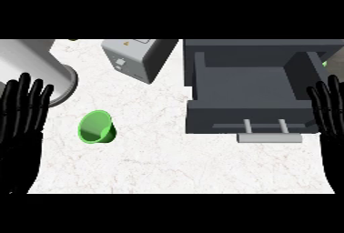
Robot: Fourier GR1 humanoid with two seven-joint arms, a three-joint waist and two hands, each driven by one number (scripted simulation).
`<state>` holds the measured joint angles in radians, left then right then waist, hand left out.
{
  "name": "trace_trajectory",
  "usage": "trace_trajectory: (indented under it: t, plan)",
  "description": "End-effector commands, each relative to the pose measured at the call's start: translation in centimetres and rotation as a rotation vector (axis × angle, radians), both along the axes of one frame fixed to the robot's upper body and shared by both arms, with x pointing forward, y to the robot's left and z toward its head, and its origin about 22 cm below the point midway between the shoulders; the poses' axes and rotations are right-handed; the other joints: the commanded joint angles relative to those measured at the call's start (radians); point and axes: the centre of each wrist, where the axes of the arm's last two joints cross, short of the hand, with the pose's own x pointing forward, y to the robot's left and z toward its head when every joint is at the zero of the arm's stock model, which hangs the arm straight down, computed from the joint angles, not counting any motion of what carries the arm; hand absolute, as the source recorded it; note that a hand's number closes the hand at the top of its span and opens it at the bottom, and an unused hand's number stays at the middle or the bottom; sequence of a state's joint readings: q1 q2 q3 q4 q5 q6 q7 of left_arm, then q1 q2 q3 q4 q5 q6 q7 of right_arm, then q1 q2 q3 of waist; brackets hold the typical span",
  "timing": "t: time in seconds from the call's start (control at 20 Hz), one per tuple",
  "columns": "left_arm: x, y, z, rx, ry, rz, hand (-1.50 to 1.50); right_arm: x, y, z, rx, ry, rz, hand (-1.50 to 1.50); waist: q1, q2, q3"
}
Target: Pick up the cup, place it into the drawer and close the drawer
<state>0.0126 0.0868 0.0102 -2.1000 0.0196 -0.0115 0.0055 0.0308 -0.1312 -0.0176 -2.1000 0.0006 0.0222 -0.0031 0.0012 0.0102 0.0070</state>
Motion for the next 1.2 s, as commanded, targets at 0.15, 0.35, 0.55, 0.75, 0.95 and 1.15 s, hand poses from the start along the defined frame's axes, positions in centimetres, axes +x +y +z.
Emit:
trace_trajectory:
  t: [0.15,0.35,0.55,0.75,0.95,1.15]
  plan:
    - [1.3,0.7,0.5,0.011,-0.002,-0.394,-1.5,0.3,1.2,1.2,0.053,-0.024,0.006,-1.5,-0.005,-0.009,-0.009]
    - [0.8,2.8,-3.0,-0.145,0.179,-0.577,-1.5,0.3,-0.1,-0.4,-0.05,0.038,0.031,-1.5,-0.002,-0.005,-0.009]
    - [1.5,6.2,-5.0,-0.192,0.226,-0.578,-1.5,0.4,1.1,-0.8,-0.064,0.052,0.04,-1.5,-0.001,-0.008,-0.008]
    - [2.6,7.8,-6.4,-0.2,0.268,-0.588,-1.5,1.3,-0.9,-0.2,-0.062,0.042,0.041,-1.5,-0.002,-0.009,-0.007]
    - [3.4,8.5,-7.5,-0.157,0.305,-0.541,-1.5,1.1,-0.6,-1.1,-0.045,0.045,0.028,-1.5,-0.003,-0.01,-0.007]
    - [3.3,12.0,-9.5,-0.133,0.332,-0.468,-1.5,1.1,0.1,-0.6,-0.057,0.052,0.045,-1.5,-0.004,-0.01,-0.007]
